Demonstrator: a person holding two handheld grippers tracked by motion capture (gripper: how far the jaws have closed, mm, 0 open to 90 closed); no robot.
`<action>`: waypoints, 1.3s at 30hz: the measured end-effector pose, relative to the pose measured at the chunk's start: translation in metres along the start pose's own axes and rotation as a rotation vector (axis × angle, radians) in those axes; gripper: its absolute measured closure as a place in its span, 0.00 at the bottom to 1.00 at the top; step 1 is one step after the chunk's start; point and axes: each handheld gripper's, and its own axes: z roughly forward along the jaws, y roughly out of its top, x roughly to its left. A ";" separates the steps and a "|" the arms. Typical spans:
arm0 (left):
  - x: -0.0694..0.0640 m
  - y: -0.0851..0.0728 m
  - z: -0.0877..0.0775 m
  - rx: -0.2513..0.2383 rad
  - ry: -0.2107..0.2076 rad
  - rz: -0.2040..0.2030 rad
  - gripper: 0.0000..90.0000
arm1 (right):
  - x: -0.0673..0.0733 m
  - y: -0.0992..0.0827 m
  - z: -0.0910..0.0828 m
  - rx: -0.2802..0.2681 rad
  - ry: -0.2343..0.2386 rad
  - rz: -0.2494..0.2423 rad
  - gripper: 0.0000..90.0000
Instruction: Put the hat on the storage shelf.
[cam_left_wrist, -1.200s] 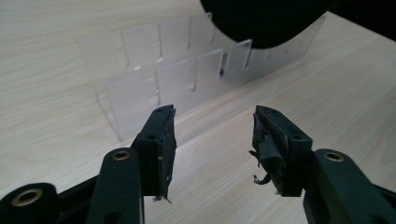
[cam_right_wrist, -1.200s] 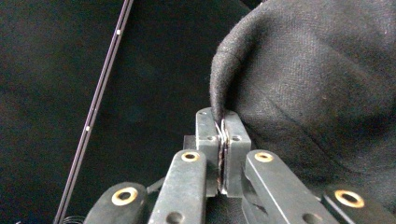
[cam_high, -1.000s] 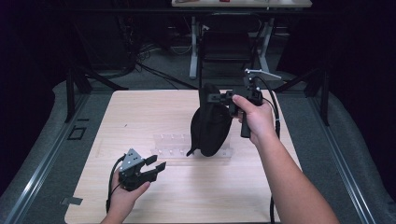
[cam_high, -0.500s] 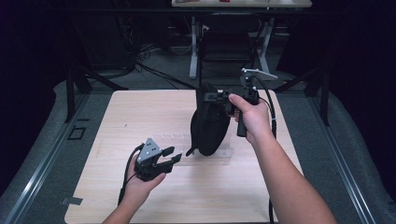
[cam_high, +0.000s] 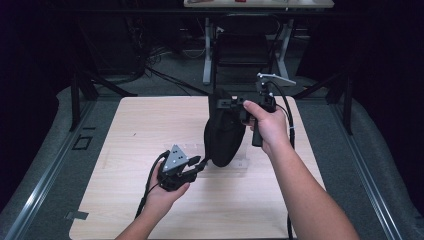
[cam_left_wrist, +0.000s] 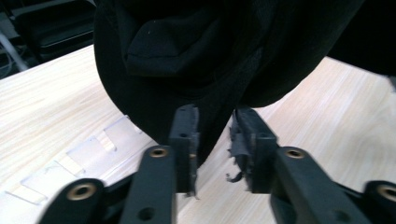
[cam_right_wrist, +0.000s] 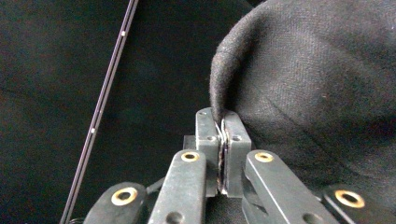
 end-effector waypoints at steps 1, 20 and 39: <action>0.000 0.000 0.001 0.004 -0.002 -0.002 0.83 | 0.000 0.000 0.000 -0.003 -0.001 0.002 0.98; -0.008 -0.004 0.003 0.009 0.050 0.087 0.91 | 0.007 -0.006 -0.008 -0.024 0.002 -0.053 0.85; -0.001 -0.010 -0.004 0.021 0.098 0.108 0.95 | 0.003 -0.019 -0.055 -0.100 -0.094 -0.138 0.77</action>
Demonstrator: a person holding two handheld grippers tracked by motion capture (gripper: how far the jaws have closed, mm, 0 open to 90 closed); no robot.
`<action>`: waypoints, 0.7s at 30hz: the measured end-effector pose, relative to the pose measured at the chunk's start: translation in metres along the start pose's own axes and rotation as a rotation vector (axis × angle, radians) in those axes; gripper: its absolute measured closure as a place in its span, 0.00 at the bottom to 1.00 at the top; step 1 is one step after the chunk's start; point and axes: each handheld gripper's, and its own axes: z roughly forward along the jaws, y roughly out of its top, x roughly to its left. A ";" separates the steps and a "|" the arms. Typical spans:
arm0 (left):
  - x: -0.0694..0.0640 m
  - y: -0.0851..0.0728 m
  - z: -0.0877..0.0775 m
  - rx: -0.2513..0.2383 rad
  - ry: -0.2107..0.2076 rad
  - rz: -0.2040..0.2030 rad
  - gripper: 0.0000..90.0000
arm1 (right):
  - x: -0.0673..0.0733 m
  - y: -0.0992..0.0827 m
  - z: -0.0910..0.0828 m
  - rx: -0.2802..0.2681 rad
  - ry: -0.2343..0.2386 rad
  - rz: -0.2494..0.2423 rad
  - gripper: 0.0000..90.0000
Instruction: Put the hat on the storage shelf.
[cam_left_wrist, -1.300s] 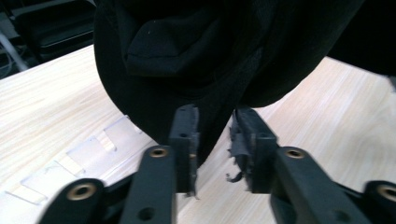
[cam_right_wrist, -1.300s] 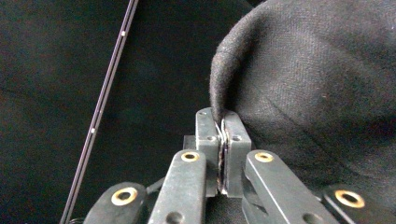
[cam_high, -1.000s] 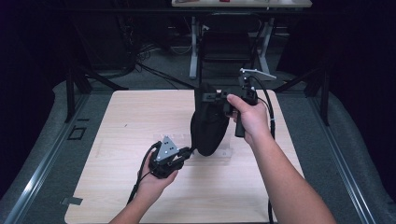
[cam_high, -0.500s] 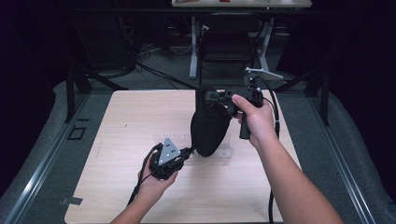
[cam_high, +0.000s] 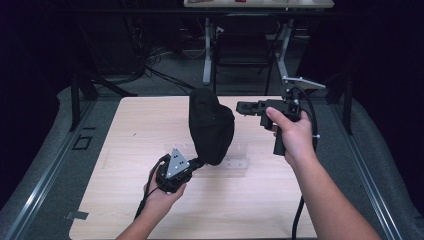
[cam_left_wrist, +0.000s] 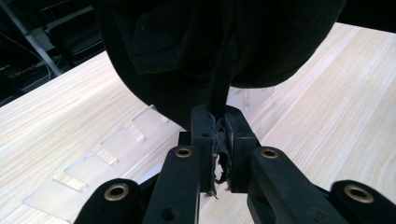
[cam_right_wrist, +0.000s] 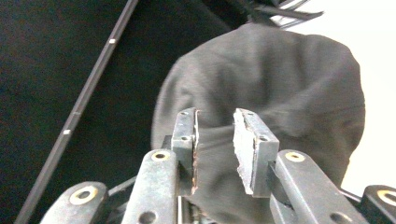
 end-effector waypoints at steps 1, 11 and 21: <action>0.000 0.000 0.000 0.000 0.000 0.000 0.95 | -0.001 -0.001 -0.002 -0.008 -0.005 0.002 0.77; 0.005 -0.006 -0.001 0.011 -0.001 -0.019 0.95 | -0.008 -0.007 -0.015 -0.040 -0.052 -0.018 0.76; 0.014 -0.022 0.002 0.041 0.002 -0.074 0.94 | -0.010 -0.013 -0.022 -0.034 -0.070 -0.033 0.75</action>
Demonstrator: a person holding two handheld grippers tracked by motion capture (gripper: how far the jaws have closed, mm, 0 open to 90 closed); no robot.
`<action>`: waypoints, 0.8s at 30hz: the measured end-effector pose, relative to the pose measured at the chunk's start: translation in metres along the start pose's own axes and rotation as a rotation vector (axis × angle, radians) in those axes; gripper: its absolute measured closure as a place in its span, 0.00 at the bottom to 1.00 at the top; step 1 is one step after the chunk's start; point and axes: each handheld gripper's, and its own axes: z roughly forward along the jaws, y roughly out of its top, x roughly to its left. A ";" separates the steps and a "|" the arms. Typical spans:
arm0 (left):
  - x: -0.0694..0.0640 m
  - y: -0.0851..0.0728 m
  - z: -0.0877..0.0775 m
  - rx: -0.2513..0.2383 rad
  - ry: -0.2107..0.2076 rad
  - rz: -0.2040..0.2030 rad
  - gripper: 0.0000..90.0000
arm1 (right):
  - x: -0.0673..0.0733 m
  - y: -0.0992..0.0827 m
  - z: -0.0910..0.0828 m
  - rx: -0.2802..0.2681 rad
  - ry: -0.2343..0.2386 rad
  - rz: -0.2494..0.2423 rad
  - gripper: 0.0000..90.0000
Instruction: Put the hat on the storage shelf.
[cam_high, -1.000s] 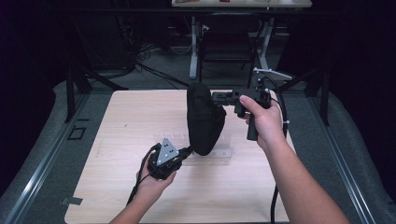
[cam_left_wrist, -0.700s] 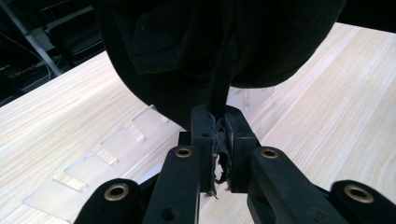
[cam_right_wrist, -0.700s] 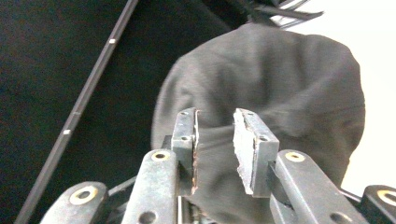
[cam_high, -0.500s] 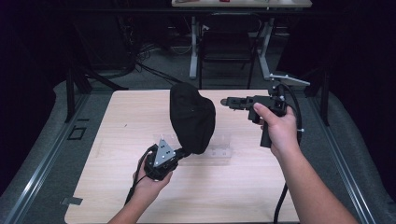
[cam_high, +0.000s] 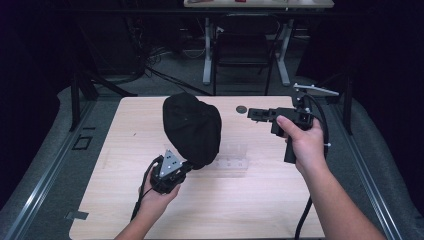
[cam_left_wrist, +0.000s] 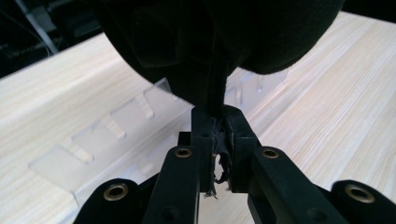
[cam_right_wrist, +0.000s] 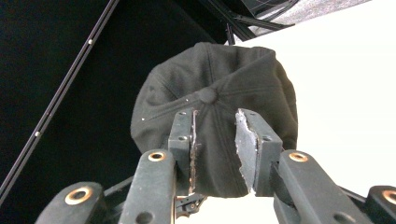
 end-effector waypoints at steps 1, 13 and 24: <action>0.001 -0.003 0.002 0.014 0.001 -0.007 0.94 | 0.000 -0.001 -0.001 0.005 0.001 -0.001 0.75; 0.004 -0.021 0.003 0.001 0.000 -0.055 0.92 | 0.000 -0.012 -0.013 0.004 -0.053 -0.056 0.72; 0.010 -0.024 -0.016 -0.047 -0.032 -0.127 0.79 | -0.003 -0.024 -0.021 -0.018 -0.133 -0.099 0.70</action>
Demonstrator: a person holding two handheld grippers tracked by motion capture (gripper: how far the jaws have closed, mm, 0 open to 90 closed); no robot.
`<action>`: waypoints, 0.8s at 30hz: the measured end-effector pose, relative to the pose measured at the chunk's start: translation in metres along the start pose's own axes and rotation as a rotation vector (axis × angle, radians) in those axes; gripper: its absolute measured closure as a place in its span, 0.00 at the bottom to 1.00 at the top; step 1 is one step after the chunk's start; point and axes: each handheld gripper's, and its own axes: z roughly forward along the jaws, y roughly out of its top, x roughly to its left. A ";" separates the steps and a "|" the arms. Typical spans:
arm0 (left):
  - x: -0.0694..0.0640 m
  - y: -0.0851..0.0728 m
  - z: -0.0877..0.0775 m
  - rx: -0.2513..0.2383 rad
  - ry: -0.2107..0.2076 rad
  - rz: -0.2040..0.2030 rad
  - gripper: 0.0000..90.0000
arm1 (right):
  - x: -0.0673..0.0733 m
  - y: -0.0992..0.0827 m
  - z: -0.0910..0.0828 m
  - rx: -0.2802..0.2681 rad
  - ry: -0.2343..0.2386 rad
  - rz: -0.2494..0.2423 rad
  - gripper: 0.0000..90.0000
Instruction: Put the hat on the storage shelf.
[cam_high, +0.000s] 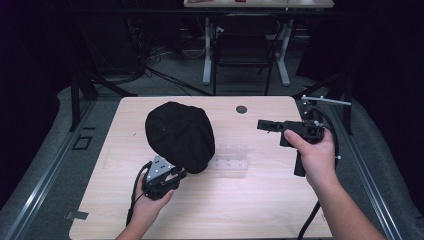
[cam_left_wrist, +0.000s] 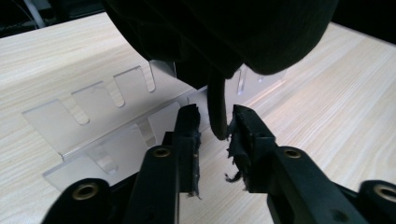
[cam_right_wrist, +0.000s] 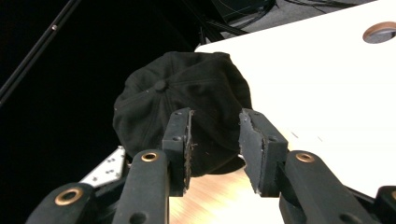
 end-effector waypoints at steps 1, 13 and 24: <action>0.001 0.000 -0.003 -0.002 -0.001 0.001 0.77 | -0.001 -0.002 0.000 0.001 -0.010 -0.005 0.70; 0.017 -0.014 -0.032 -0.007 0.041 -0.067 0.52 | -0.005 -0.032 0.001 0.015 -0.150 -0.153 0.64; 0.036 -0.035 -0.041 0.004 0.086 -0.137 0.51 | -0.009 -0.071 0.009 0.009 -0.260 -0.336 0.58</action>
